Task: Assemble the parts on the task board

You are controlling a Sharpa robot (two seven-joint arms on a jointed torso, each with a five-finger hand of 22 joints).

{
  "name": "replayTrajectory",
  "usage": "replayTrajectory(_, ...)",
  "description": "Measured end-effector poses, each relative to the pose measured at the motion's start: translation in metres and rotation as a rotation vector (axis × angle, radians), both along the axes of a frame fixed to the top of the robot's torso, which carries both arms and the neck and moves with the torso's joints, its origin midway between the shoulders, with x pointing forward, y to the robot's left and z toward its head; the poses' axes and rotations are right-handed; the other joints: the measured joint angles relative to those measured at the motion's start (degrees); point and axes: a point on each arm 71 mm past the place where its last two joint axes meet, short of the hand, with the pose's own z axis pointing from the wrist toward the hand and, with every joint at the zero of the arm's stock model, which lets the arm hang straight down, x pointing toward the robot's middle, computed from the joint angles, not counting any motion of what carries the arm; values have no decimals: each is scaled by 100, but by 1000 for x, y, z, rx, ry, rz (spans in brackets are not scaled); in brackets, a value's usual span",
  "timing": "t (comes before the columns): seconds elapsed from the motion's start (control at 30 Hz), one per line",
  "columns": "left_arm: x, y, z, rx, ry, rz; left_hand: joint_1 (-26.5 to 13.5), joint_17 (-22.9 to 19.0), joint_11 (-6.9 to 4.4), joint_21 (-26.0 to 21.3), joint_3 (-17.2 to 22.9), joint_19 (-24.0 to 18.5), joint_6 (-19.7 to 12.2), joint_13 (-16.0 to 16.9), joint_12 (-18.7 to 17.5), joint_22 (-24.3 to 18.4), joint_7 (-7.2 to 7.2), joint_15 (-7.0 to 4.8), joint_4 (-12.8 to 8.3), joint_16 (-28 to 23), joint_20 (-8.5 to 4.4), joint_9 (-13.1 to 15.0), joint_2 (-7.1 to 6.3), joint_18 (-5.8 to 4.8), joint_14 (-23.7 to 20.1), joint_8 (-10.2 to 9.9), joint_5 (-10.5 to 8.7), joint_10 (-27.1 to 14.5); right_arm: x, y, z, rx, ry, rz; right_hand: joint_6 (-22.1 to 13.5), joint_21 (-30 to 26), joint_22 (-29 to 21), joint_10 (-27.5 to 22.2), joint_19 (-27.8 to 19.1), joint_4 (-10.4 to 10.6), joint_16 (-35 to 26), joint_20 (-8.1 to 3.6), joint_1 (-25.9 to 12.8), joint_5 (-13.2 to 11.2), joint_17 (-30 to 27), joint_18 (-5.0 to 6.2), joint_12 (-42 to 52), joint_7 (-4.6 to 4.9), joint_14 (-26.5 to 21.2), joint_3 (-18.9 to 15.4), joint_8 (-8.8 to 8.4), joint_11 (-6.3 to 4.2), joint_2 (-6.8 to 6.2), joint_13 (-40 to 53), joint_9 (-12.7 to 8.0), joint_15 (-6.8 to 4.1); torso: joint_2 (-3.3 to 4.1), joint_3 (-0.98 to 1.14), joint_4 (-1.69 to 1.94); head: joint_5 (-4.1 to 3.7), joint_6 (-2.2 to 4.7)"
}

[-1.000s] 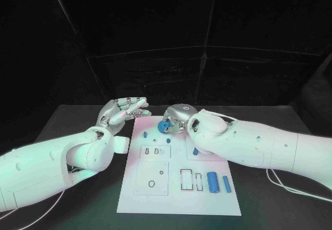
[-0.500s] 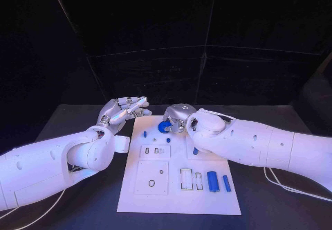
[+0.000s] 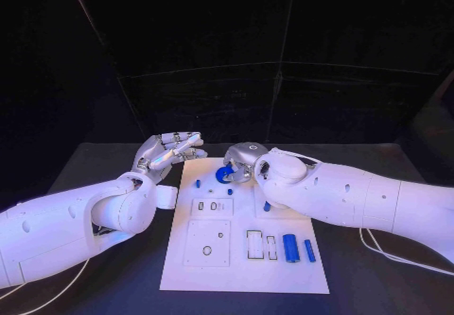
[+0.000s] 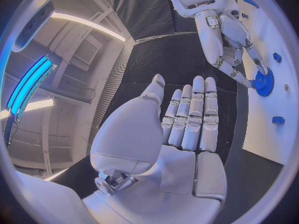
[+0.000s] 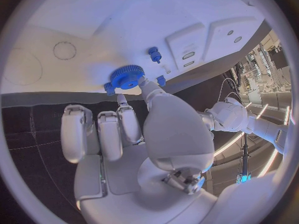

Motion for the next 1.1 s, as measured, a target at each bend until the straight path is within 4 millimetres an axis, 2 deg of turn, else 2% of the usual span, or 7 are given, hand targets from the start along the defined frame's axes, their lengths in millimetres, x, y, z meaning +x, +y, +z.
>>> replayTrajectory(0.17,0,1,0,0,0,1,0,0,0,0,0,0,0,0,0,-1,0,0,0,0,0,0,0,0,0,0,0,0,-3,-7,1,9,2,-1,80,0,0,32,0,212,0,0,-220,3,5,1,52,-4,0,-106,35,32,1,0,9,0,-1,0,0,-3,-1)
replayTrajectory(0.3,0,2,0,1,0,4,0,0,0,0,0,0,0,0,0,0,0,0,0,0,0,0,0,0,0,0,0,0,-8,-28,4,49,-12,-15,85,0,0,54,0,225,0,0,-220,3,4,1,69,-9,0,-119,37,9,1,0,9,0,-7,1,-10,-13,3)
replayTrajectory(0.37,1,3,0,3,0,7,0,0,0,0,-4,0,0,0,0,0,0,0,-3,0,0,0,0,0,0,0,0,0,-12,-48,6,84,-15,-26,147,0,0,54,0,221,0,0,-192,3,4,0,95,-21,0,-115,37,9,-27,0,13,0,-10,1,-18,-21,3)
replayTrajectory(0.5,2,6,-1,5,-1,14,0,6,0,0,-16,0,0,0,0,0,0,0,-16,0,0,0,0,0,0,0,0,0,-17,-96,8,147,6,-65,146,-4,0,75,0,-8,0,0,145,84,4,0,96,-20,0,-44,37,-11,-82,0,14,0,-19,-1,-46,-47,13)
replayTrajectory(0.67,3,7,-1,7,-1,18,0,6,20,0,-16,0,21,0,0,0,-21,0,-16,0,0,0,0,0,0,0,0,20,-20,-146,8,238,68,-87,146,-50,0,42,-47,-277,-25,-4,470,440,4,0,41,-20,0,-19,37,-44,-159,0,7,0,-28,-2,-82,-101,37)
replayTrajectory(0.9,5,7,-2,8,-1,19,0,13,20,0,-16,0,21,0,0,-5,-21,0,-16,0,0,0,0,0,0,0,0,20,-18,-185,8,317,114,-92,122,-75,0,0,-75,-372,-51,-32,566,461,3,0,1,-44,0,-64,37,-42,-210,0,7,0,-30,10,-104,-195,66)
replayTrajectory(1.1,6,5,-2,8,-2,18,0,12,20,0,-16,0,21,0,0,-5,-21,0,-16,0,0,0,0,0,0,0,0,20,-12,-204,6,332,123,-108,122,-75,0,0,-75,-388,-51,-32,566,461,3,-1,1,-44,0,-80,37,-42,-209,0,2,-1,-26,14,-98,-254,75)
